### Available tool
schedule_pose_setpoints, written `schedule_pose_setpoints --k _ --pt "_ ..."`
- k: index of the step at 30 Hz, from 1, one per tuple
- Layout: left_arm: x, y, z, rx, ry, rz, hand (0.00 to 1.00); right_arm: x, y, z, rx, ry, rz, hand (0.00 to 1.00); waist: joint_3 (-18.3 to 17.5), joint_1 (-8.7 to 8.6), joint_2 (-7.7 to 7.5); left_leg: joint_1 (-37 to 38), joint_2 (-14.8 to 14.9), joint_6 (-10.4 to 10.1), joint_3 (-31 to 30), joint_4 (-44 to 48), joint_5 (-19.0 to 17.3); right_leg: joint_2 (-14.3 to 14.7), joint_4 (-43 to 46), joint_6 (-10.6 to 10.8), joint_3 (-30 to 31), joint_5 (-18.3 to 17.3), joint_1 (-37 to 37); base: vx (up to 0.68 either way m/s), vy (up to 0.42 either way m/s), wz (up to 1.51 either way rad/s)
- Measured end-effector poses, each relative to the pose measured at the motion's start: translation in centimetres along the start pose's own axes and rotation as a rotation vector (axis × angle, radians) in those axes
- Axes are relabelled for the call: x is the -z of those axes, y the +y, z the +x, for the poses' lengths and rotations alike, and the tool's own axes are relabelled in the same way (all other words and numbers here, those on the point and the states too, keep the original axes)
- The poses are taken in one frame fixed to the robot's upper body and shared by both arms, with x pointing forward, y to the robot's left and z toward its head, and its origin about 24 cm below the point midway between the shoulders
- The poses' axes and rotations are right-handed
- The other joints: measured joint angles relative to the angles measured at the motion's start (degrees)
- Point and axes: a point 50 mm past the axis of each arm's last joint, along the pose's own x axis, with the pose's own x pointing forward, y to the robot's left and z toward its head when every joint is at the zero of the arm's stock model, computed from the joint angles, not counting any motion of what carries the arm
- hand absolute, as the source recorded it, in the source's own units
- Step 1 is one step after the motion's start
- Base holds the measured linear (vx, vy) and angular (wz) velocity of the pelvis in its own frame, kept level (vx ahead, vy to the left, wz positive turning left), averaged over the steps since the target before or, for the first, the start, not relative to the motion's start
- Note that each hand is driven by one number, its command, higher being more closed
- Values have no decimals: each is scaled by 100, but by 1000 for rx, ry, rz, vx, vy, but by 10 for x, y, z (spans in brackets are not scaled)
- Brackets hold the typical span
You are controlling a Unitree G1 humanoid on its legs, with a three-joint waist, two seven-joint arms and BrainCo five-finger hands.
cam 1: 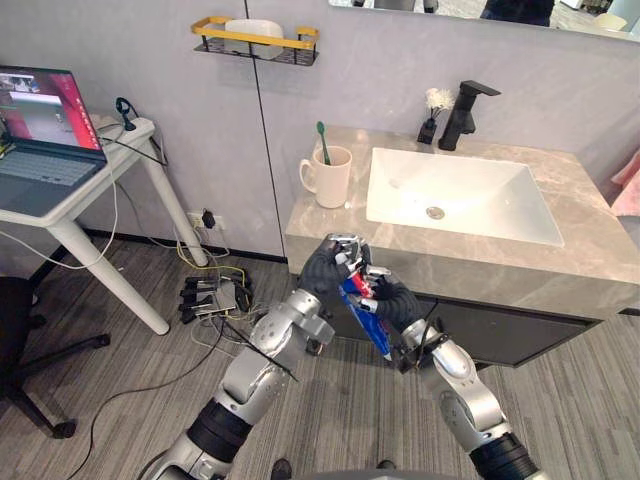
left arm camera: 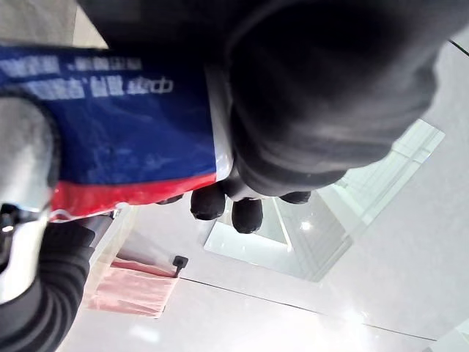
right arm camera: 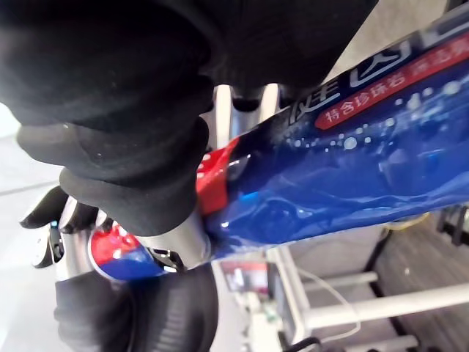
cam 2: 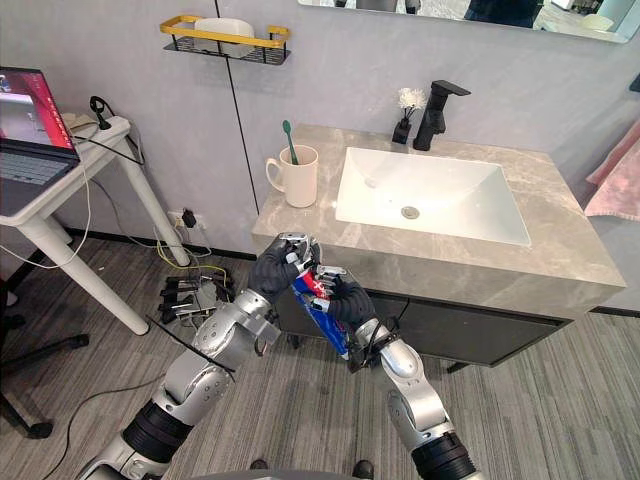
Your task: Organize washtable
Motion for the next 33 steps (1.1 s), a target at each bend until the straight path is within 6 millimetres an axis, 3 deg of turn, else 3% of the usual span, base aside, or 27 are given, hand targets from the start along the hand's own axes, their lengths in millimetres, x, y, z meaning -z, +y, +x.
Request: schedule_pose_setpoints --k 10,11,33 --pt "-1 0 1 2 -2 18 100 -1 -2 0 28 -7 9 100 -26 -2 -46 19 1 0 25 -1 0 -1 2 0 15 1 0 0 0 0" --pt "-1 0 1 2 -3 19 0 -1 -1 1 31 -10 12 100 -27 -2 -48 19 1 0 25 -1 0 -1 2 1 15 1 1 0 0 0" --pt "-3 -2 7 -1 -37 1 0 -10 -5 4 88 -55 21 100 -30 8 -73 29 0 0 21 -2 0 1 10 4 34 3 6 0 0 0"
